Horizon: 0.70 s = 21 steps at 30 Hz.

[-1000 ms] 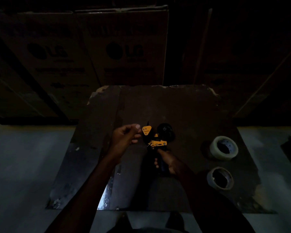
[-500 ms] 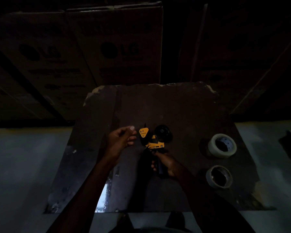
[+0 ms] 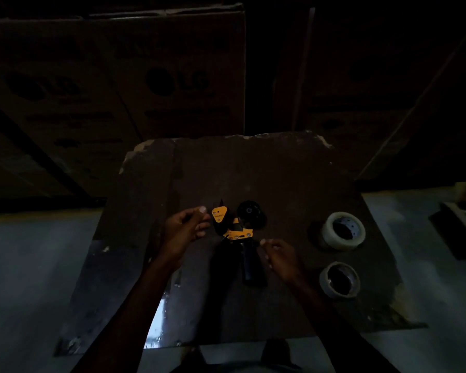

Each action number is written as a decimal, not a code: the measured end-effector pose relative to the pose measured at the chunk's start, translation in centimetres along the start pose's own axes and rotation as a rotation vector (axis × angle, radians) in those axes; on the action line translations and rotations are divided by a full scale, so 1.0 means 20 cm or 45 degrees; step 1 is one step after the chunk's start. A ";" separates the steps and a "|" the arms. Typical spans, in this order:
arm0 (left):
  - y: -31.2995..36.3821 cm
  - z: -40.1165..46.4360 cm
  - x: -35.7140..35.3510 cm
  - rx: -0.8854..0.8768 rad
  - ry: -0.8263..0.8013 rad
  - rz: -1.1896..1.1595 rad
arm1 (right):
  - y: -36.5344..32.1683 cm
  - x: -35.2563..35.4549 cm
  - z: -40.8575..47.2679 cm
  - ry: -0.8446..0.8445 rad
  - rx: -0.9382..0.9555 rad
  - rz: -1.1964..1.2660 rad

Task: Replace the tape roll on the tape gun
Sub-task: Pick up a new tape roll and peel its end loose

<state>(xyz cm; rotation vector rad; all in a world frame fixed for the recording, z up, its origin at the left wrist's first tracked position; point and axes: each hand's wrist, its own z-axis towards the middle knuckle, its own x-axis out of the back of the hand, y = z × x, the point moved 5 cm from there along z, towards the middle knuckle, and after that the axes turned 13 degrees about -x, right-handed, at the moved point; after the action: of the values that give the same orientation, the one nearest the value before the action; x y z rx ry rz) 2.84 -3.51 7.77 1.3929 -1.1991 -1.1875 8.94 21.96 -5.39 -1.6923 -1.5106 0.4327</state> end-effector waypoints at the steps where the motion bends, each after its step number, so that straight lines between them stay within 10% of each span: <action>1: 0.00 0.00 -0.02 0.000 -0.007 -0.002 | -0.02 0.05 -0.02 0.045 0.031 0.022; 9: -0.08 0.01 -0.22 0.013 -0.116 -0.003 | -0.16 0.48 -0.14 0.271 0.234 0.073; 21: -0.17 -0.05 -0.63 0.010 -0.174 0.039 | -0.19 1.07 0.09 0.612 0.552 -0.779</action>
<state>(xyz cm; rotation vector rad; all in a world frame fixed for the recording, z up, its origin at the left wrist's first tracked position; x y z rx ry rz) 3.45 9.40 5.83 1.3114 -1.3167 -1.2745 10.03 42.51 1.82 -0.8545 -1.3582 0.0105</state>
